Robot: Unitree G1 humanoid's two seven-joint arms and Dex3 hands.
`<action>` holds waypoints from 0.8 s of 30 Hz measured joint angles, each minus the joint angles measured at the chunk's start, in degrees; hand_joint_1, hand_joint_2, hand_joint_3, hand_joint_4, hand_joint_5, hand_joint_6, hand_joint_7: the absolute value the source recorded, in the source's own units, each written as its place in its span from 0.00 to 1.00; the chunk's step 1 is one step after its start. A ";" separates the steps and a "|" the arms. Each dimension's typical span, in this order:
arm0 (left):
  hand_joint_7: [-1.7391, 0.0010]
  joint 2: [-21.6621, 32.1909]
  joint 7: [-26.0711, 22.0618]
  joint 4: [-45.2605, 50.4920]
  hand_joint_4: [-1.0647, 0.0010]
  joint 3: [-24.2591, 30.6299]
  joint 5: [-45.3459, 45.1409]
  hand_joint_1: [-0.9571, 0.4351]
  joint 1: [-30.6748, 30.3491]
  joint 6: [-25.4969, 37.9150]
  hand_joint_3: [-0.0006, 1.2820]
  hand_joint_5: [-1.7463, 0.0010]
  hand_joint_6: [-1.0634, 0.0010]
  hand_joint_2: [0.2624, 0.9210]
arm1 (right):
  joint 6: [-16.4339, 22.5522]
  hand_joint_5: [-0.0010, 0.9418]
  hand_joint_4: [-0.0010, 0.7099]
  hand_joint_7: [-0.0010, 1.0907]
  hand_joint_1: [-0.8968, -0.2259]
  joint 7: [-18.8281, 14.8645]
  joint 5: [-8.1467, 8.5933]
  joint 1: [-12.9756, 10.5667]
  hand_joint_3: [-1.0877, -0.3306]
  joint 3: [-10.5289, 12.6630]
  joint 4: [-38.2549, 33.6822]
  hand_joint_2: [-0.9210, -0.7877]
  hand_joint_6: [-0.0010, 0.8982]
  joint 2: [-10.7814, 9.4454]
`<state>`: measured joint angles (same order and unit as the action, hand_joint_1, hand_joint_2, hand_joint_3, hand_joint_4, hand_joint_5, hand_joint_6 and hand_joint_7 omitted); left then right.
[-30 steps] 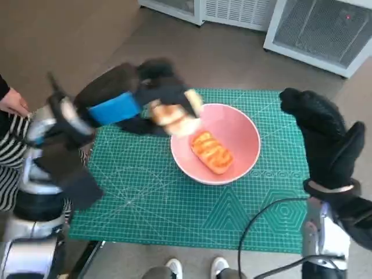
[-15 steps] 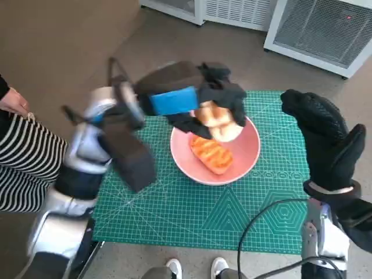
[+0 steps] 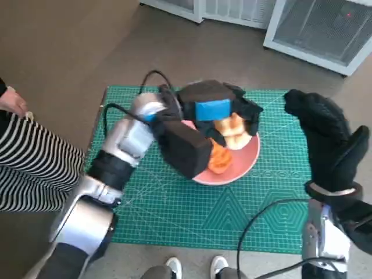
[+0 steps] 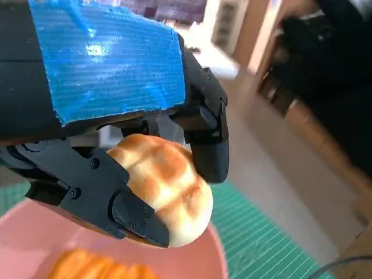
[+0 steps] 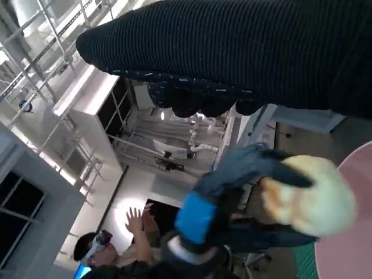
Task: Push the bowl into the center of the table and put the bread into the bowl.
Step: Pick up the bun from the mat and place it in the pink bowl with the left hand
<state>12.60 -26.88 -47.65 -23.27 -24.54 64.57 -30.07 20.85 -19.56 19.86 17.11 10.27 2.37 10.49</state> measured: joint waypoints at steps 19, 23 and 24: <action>0.98 0.21 2.55 -3.91 0.93 2.58 2.89 0.29 -4.44 -2.15 0.03 1.00 0.80 1.00 | -0.42 0.01 0.23 0.43 0.31 1.58 -1.45 1.42 0.55 -0.29 -0.27 0.00 0.06 0.00; 0.98 0.13 3.27 -5.38 0.94 5.41 5.86 0.26 -5.88 -4.48 0.09 1.00 0.81 1.00 | -0.45 0.01 0.22 0.43 0.31 1.86 -1.98 2.63 0.54 -0.45 -0.48 0.00 0.06 -0.01; 0.98 0.13 3.29 -5.56 0.95 6.10 6.90 0.25 -6.24 -4.91 0.11 1.00 0.81 1.00 | -0.45 0.00 0.22 0.43 0.31 1.91 -2.03 2.81 0.54 -0.50 -0.51 0.00 0.07 -0.01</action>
<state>12.73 -23.59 -53.22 -17.16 -17.64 58.34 -34.98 20.39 -17.65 17.84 19.92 9.77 1.86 10.48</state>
